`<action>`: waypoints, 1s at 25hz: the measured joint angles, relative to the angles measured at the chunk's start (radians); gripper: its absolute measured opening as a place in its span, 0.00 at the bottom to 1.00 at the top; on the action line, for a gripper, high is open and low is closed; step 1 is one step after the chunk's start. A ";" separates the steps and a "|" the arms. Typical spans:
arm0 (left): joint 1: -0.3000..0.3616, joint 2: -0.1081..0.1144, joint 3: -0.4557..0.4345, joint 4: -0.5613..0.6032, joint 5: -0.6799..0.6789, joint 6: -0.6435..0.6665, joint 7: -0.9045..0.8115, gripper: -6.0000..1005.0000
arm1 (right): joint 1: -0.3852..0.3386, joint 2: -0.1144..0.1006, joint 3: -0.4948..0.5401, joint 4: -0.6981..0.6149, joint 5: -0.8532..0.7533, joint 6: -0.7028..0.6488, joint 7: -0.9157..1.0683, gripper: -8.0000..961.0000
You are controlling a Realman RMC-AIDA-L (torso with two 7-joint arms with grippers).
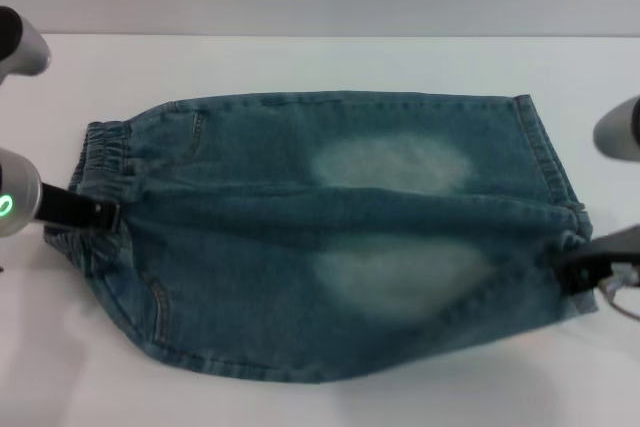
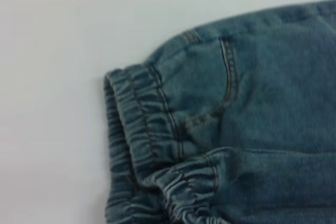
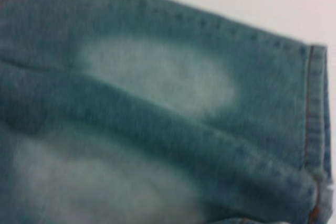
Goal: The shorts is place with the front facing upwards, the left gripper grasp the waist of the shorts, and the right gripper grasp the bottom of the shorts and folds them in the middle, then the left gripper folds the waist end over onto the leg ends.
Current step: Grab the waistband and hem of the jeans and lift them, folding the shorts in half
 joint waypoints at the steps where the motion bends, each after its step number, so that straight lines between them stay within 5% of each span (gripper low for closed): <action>1: 0.000 0.000 0.000 0.000 0.000 0.000 0.000 0.09 | 0.000 0.000 0.009 0.001 0.000 -0.010 -0.007 0.01; 14: -0.010 -0.002 -0.066 -0.039 -0.004 0.087 0.022 0.09 | -0.032 0.003 0.117 -0.003 0.000 -0.326 -0.154 0.01; 25: -0.010 -0.003 -0.061 -0.022 -0.006 0.265 0.018 0.09 | -0.160 0.007 0.152 -0.118 -0.002 -0.837 -0.177 0.01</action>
